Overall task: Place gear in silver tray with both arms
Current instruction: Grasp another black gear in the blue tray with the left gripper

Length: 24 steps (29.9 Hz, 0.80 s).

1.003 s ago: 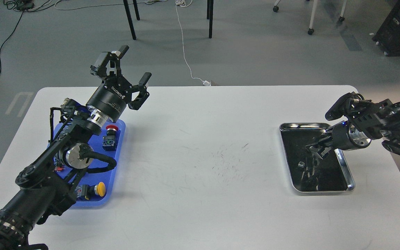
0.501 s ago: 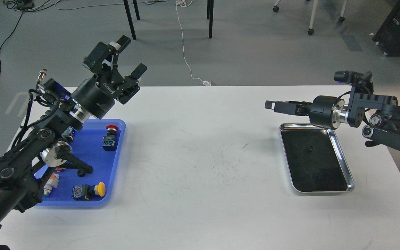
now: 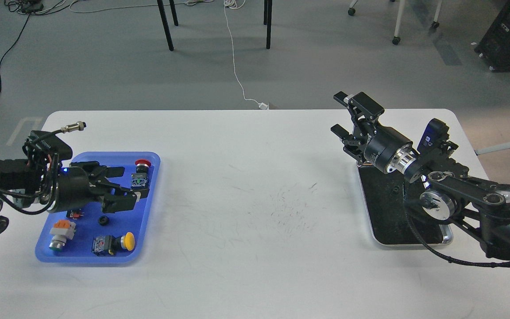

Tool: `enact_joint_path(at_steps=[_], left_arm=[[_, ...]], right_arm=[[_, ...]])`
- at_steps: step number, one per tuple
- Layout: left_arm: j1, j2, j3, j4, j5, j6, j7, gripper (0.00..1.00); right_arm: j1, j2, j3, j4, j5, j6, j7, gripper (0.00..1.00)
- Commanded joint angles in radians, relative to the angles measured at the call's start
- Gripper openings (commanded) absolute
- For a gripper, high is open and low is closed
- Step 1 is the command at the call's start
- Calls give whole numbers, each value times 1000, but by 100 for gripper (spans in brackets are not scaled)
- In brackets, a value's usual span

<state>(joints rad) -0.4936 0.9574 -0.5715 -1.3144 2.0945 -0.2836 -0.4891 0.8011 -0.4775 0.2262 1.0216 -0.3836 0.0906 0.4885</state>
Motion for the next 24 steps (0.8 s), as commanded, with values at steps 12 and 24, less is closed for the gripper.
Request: enact_joint_path(at_steps=[12,24], left_arm=[[-17,43,140,44,87,98,0,72],[-14,18,147,84,87,98,0,60]], right_arm=[[1,16,-2,0,-3,1,0,99],[6,17,-4,2,-5,1,0,99]])
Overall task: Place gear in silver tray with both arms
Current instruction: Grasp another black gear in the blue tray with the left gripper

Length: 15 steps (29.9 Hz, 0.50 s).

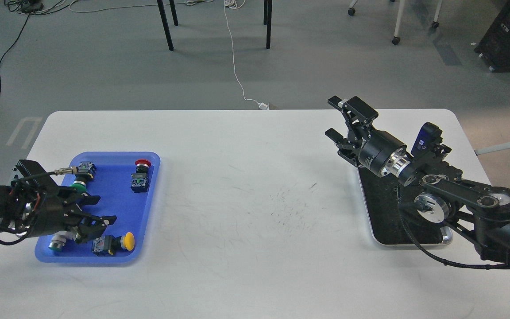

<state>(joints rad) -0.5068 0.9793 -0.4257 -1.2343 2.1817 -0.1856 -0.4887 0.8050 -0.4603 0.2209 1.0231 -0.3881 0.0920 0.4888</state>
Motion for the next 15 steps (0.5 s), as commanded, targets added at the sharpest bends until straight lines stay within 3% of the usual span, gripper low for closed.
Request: enact_joint_path(at_steps=[1,15], left_arm=[[-1,-7,2,7,0,0,0,60],[-7,-48,30,84,0,0,0,56]], right_arm=[[3,0,2,0,0,0,0,99],[2,3,2,3,0,0,0,99]])
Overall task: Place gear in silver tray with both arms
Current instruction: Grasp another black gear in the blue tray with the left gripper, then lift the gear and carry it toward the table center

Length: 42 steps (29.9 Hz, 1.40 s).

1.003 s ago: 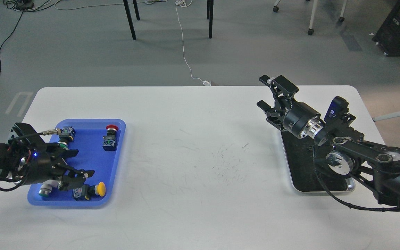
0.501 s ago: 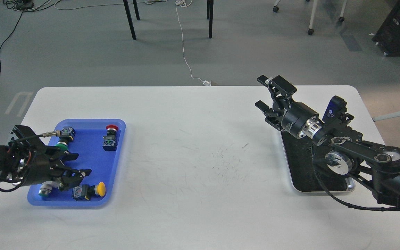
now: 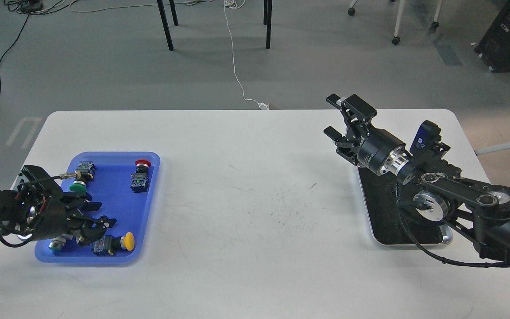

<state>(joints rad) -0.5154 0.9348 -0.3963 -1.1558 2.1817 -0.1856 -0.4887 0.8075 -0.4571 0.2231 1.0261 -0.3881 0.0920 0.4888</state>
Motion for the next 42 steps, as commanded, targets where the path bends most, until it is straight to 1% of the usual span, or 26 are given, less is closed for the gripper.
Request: enact_joint_path(at_steps=[1,4,7,9,11,12,15,16,21,26,31,35,37,40,42], left_arm=[[2,-5,2,7,0,0,0,55],[3,-7,14,7,0,0,0,49],[1,-5,28,8,0,0,0,40],[2,-5,28,7,0,0,0,39],[2,-5,28,10,0,0,0,35],[2,-5,28,11,0,0,0,31],[0,-7,27,21,0,0,0,15],[0,-7,27,21,0,0,0,12],[-6,-7,25,21,0,0,0,10],[-55,-7,21,-2,0,0,0,10],[-158,2,21,-106,0,-8,0,10],[-250,-13,25,-166,0,-18,0,11],[-282,-49,25,-189,0,-46,0,11],[-340,-186,36,-193,0,-107,0,11],[-363,-250,53,-188,0,-133,0,11]], right_arm=[[-1,0,1,0,0,0,0,99],[1,0,2,2,2,0,0,99],[1,0,2,2,2,0,0,99],[1,0,2,2,2,0,0,99],[1,0,2,2,2,0,0,99],[1,0,2,2,2,0,0,99],[2,0,4,2,2,0,0,99],[2,0,4,2,2,0,0,99],[2,-2,4,3,2,0,0,99],[2,-2,7,3,2,0,0,99],[18,-3,13,3,3,0,0,99],[68,-11,18,3,6,0,0,99],[97,-9,31,2,12,-2,0,99],[149,-3,51,0,95,-3,0,98],[186,-2,51,-4,170,-5,0,99]])
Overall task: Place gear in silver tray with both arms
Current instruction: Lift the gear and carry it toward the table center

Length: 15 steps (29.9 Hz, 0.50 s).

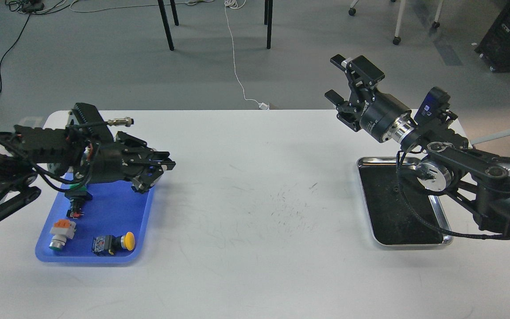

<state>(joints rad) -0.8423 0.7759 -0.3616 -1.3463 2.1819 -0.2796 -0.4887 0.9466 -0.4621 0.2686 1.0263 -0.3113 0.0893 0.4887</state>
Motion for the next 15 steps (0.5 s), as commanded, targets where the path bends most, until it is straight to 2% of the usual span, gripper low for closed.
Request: enact_joint_path(at_steps=[1,6,15], left_arm=[[-49,-125,30,4,0,-53,0,11],[-93,-320,104,50,0,-108,0,11],[-170,-671,214,317,0,-112,0,11]], right_arm=[[67,5,8,-8,133,-6,0,99],[126,7,6,-14,225,-17,0,99],[116,31,6,-38,225,-37,0,99]])
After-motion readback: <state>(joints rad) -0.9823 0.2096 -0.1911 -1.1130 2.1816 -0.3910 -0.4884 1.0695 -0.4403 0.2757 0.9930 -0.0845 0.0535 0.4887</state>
